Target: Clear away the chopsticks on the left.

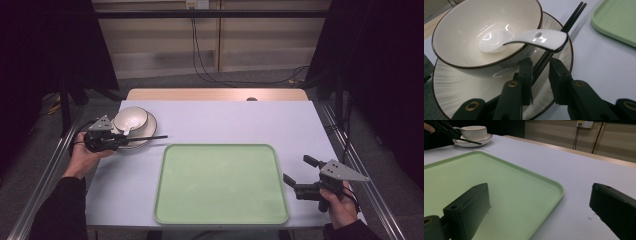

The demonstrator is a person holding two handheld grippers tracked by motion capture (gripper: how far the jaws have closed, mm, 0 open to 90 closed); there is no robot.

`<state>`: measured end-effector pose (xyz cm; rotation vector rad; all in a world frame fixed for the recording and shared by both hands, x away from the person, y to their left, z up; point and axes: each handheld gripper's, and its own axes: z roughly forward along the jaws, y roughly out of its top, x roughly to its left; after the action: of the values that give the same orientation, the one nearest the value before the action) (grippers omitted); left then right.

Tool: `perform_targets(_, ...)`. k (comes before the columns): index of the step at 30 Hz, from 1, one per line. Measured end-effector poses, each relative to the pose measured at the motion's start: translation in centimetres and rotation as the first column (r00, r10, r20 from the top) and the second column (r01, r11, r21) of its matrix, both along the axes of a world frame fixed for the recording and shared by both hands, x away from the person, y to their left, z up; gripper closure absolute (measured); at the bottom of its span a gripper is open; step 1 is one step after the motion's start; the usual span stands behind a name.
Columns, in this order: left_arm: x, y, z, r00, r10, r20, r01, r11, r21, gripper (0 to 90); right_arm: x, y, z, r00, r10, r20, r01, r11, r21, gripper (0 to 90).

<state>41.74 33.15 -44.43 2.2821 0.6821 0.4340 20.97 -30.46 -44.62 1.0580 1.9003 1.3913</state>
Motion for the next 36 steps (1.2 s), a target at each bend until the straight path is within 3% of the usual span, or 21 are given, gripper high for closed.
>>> perform_targets(3,0.0,0.1,0.0,1.0,-0.005,0.0,0.005,1.0,-0.002,72.8,0.0,0.0,0.0,1.0,0.003,0.001,-0.003,1.0,0.001,2.6)
perform_targets(5,0.1,0.1,-0.1,0.9999,-0.008,-0.01,0.007,0.9997,-0.025,72.3,0.0,0.1,0.0,1.0,0.002,0.0,-0.002,1.0,-0.008,2.9)
perform_targets(7,0.1,0.2,0.0,0.9998,-0.021,-0.003,0.021,0.9998,-0.003,71.5,0.0,0.2,-0.1,0.9999,0.014,-0.01,-0.014,1.0,-0.012,2.9)
perform_targets(9,0.1,0.0,-0.2,0.9998,-0.017,0.006,0.017,0.9997,-0.017,71.4,0.0,0.3,-0.1,0.9999,0.015,-0.005,-0.015,1.0,-0.016,2.9)
perform_targets(12,0.1,0.0,-0.2,0.9997,-0.024,-0.01,0.024,0.9997,0.001,71.0,0.0,0.3,-0.1,0.9998,0.018,-0.006,-0.018,1.0,-0.017,2.9)
perform_targets(15,0.1,0.0,-0.3,0.9999,-0.015,0.004,0.015,0.9999,0.002,72.4,0.0,0.2,-0.1,0.9997,0.022,-0.007,-0.022,1.0,-0.015,2.9)
perform_targets(17,0.1,-0.2,-0.5,0.9995,-0.028,-0.013,0.028,0.9995,0.012,72.9,0.0,0.3,-0.1,0.9998,0.021,-0.007,-0.021,1.0,-0.016,2.9)
perform_targets(18,0.1,-0.3,-0.5,0.9979,-0.06,-0.023,0.061,0.9974,0.038,74.0,0.0,0.3,-0.1,0.9998,0.019,-0.005,-0.019,1.0,-0.014,2.9)
perform_targets(23,0.3,-0.6,-0.6,0.9973,-0.067,-0.03,0.069,0.9965,0.048,75.7,0.0,0.3,-0.1,0.9997,0.022,-0.009,-0.022,1.0,-0.014,2.9)
perform_targets(27,0.5,-0.7,-0.4,0.9931,-0.105,-0.053,0.108,0.9922,0.062,78.5,0.1,0.3,-0.2,0.9996,0.015,-0.026,-0.015,1.0,-0.018,3.0)
perform_targets(31,0.8,-0.8,-0.3,0.9899,-0.119,-0.078,0.124,0.9902,0.065,84.4,0.1,0.4,-0.2,0.9994,0.014,-0.033,-0.014,1.0,-0.017,3.0)
perform_targets(32,0.9,-0.8,-0.3,0.9881,-0.116,-0.102,0.122,0.9912,0.053,85.3,0.1,0.4,-0.2,0.9994,0.014,-0.032,-0.014,1.0,-0.016,3.0)
perform_targets(34,0.9,-0.8,-0.3,0.9878,-0.117,-0.103,0.122,0.9914,0.047,85.6,0.1,0.4,-0.2,0.9994,0.014,-0.033,-0.014,1.0,-0.016,3.0)
perform_targets(36,0.9,-0.8,-0.3,0.9896,-0.088,-0.114,0.091,0.9955,0.026,85.9,0.1,0.4,-0.2,0.9994,0.014,-0.033,-0.014,1.0,-0.016,3.1)
